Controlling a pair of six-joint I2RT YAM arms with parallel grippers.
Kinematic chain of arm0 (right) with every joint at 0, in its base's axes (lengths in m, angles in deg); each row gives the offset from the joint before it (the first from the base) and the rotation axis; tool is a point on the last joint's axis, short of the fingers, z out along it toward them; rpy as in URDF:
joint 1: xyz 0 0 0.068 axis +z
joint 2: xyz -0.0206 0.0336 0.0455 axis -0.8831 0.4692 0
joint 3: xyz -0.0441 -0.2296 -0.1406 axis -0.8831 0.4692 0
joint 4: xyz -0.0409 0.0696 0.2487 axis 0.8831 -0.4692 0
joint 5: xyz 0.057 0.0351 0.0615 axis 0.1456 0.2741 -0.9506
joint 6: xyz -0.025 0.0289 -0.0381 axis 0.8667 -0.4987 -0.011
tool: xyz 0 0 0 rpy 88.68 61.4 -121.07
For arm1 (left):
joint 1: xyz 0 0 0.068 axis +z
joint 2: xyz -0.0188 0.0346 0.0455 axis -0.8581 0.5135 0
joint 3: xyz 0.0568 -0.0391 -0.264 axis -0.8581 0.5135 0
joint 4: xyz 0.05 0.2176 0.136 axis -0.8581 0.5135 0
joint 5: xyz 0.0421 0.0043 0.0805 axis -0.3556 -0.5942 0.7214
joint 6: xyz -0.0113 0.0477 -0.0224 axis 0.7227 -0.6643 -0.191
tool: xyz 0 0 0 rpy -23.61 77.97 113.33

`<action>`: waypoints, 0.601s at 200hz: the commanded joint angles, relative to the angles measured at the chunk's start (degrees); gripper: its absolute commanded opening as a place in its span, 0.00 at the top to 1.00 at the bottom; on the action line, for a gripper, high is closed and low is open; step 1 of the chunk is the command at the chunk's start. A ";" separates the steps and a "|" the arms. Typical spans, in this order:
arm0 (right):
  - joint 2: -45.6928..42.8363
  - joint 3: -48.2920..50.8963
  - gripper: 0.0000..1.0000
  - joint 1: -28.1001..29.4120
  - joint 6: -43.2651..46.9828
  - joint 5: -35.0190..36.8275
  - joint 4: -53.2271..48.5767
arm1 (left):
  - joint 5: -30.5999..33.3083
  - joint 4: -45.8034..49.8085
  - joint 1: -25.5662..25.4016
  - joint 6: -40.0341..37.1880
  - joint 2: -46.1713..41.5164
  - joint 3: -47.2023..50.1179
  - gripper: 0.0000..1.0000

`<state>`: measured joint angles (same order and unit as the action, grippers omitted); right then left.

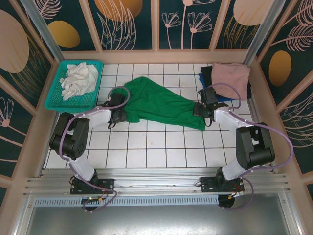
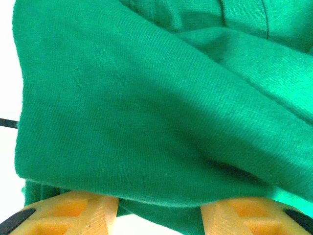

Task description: Fold and stack the t-shirts

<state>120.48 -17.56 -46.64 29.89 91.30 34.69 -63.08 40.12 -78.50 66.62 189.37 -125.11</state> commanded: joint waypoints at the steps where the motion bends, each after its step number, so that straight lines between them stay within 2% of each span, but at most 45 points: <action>1: -1.14 1.18 1.00 -0.60 0.67 -0.52 1.50 | 2.26 0.69 0.39 0.21 -1.57 -0.25 0.52; 40: -1.27 1.97 1.00 -1.70 0.87 -0.50 1.52 | 4.87 1.74 1.46 0.14 -4.14 0.50 0.51; 99: -1.85 3.60 1.00 -2.01 0.52 -1.53 2.31 | 4.57 0.44 3.40 -1.24 -2.51 -0.32 0.51; 120: -2.30 4.08 1.00 -2.07 0.43 -1.38 2.26 | 3.22 -0.35 3.46 -1.46 -0.20 -0.46 0.59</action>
<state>120.39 -14.59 -48.32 29.87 90.43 36.35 -59.84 40.14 -75.48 66.16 186.99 -124.69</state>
